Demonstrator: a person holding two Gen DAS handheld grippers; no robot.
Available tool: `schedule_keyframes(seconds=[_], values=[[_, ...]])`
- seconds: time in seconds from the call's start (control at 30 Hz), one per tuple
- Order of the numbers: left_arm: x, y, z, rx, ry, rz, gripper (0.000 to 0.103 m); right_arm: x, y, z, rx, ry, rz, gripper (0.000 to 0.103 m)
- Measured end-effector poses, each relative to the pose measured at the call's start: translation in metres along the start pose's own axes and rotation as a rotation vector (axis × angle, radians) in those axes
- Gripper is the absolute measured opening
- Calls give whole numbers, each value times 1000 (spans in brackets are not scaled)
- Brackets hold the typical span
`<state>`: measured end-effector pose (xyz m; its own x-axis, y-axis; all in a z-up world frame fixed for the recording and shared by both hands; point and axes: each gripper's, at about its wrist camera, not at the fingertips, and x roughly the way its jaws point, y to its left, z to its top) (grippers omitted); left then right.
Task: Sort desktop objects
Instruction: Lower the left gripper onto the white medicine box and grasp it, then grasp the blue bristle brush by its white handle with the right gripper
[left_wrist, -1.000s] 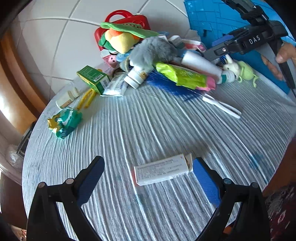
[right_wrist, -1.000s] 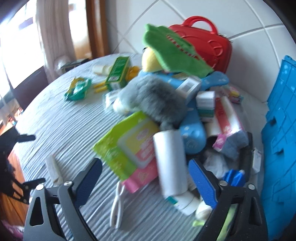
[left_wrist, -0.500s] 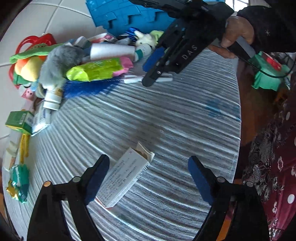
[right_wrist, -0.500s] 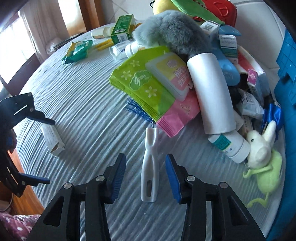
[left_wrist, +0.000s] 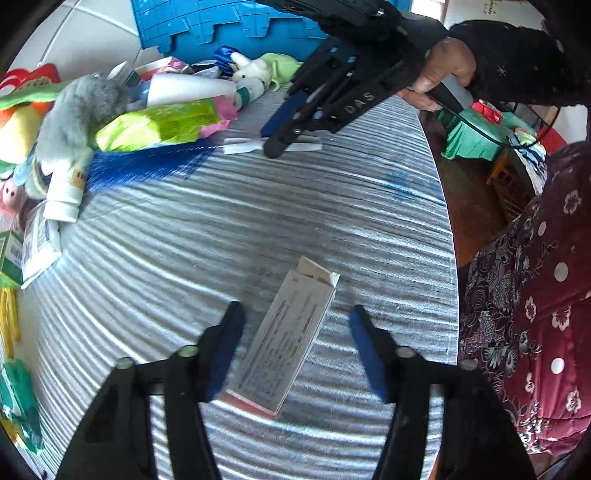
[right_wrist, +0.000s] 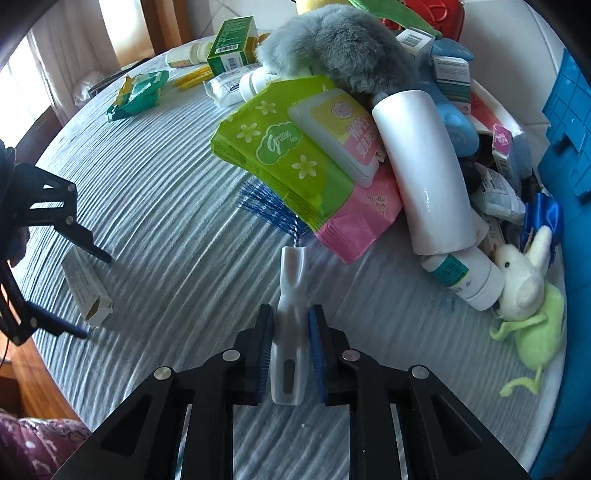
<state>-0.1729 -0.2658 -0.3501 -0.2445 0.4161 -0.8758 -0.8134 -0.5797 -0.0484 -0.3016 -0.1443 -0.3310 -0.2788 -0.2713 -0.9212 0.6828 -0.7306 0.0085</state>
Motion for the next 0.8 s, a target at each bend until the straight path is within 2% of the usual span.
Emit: schedule_keyframes(seconds=[0.07, 0.2, 0.33, 0.4, 0.43, 0.47, 0.53, 0.63, 0.73, 0.8], values=[[-4, -2, -4, -19, 5, 14, 27, -5, 3, -3, 19, 11, 34, 19], [-6, -13, -10, -47, -1, 33, 26, -17, 5, -2, 82, 20, 134, 19], [-14, -23, -15, -97, -26, 58, 26, -22, 0, 5, 192, 54, 318, 20], [-18, -21, -15, -204, -41, 132, 26, -25, 4, 10, 209, 64, 376, 20], [-22, -20, -16, -227, -49, 143, 26, -28, 3, 9, 209, 67, 395, 20], [-26, -17, -17, -253, -59, 153, 26, -28, 9, 10, 210, 64, 424, 10], [-34, -13, -18, -282, -76, 177, 26, -39, 17, 18, 201, 44, 473, 9], [-44, -7, -23, -323, -89, 211, 26, -49, 31, 25, 149, 16, 455, 10], [-46, -1, -29, -355, -78, 237, 26, -36, 44, 22, 45, 39, 307, 9], [-45, -5, -30, -371, -72, 251, 26, -21, 42, 16, 46, 77, 265, 9]])
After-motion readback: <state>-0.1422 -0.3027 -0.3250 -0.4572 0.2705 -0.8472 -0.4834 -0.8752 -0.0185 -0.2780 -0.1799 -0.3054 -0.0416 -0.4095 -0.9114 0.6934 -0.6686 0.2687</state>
